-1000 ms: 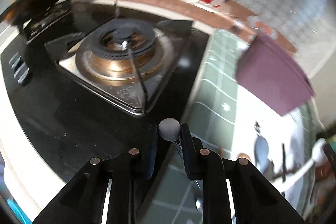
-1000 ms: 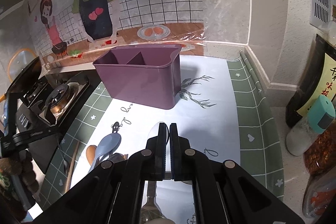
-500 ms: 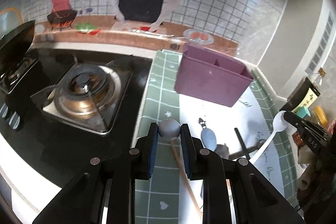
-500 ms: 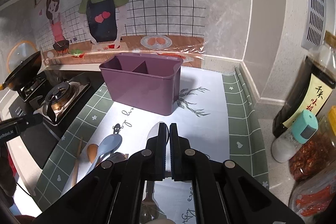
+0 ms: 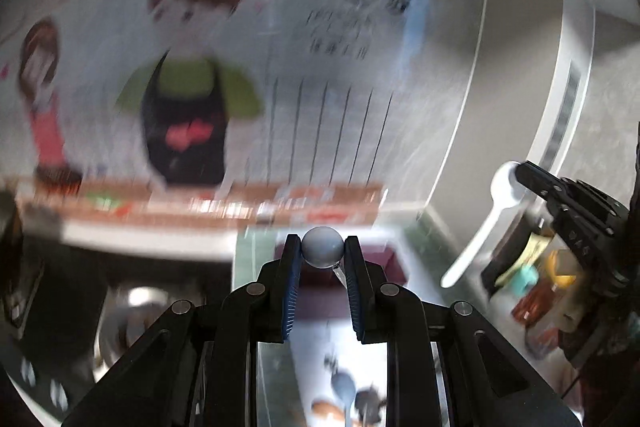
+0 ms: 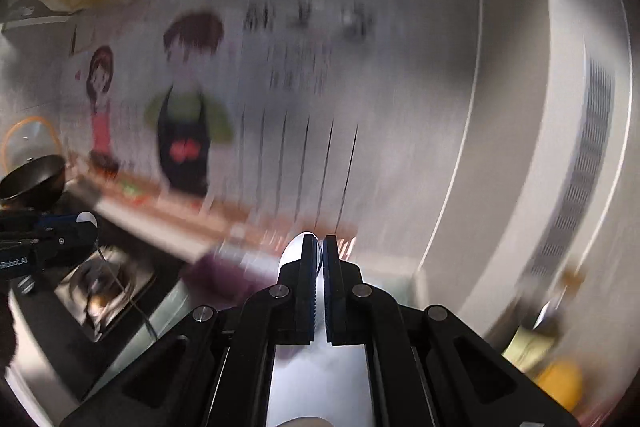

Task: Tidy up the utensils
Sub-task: 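Carry the spoon over the purple holder and open the left gripper, then grasp the silver knife with the right gripper while the left gripper returns to the utensils, then grasp the blue spoon with the left gripper while the right gripper lifts the knife, then carry the blue spoon and knife over the purple holder and open both grippers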

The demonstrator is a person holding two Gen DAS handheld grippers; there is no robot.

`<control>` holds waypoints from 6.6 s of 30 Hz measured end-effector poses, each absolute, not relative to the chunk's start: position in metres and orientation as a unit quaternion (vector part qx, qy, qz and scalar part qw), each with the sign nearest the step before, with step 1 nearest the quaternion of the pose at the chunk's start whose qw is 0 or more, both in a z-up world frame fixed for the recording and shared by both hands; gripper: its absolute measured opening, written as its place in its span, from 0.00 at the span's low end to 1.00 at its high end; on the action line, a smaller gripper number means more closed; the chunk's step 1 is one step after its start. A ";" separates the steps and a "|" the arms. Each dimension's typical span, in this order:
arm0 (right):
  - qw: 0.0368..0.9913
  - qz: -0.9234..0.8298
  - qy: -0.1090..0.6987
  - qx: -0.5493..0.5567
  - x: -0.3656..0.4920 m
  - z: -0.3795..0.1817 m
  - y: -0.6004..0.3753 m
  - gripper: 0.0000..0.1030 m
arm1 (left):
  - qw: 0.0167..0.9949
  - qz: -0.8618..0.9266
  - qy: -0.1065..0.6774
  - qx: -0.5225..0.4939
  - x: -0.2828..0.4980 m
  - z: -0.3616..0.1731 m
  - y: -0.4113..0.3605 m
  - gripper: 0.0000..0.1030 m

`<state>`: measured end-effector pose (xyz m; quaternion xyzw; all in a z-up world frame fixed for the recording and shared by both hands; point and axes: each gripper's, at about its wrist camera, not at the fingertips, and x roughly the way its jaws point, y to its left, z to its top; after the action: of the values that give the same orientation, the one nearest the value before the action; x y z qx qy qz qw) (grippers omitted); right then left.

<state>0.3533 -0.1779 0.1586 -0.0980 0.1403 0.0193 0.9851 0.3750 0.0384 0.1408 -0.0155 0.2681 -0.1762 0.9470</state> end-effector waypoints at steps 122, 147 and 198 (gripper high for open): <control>0.935 0.040 0.346 0.073 0.279 -0.051 -0.265 0.06 | 0.838 -0.149 0.524 -0.024 0.351 -0.086 -0.013 0.50; 0.928 0.038 0.360 0.085 0.272 -0.071 -0.268 0.06 | 0.831 -0.126 0.540 0.038 0.398 -0.117 -0.050 0.34; 0.969 0.166 0.125 0.131 0.436 0.133 -0.213 0.07 | 0.955 -0.187 0.220 -0.060 0.455 0.145 0.015 0.34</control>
<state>0.4364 -0.2126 0.1326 0.1307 0.1252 0.1655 0.9695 0.4546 0.0153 0.1453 -0.0602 0.2202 -0.1873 0.9554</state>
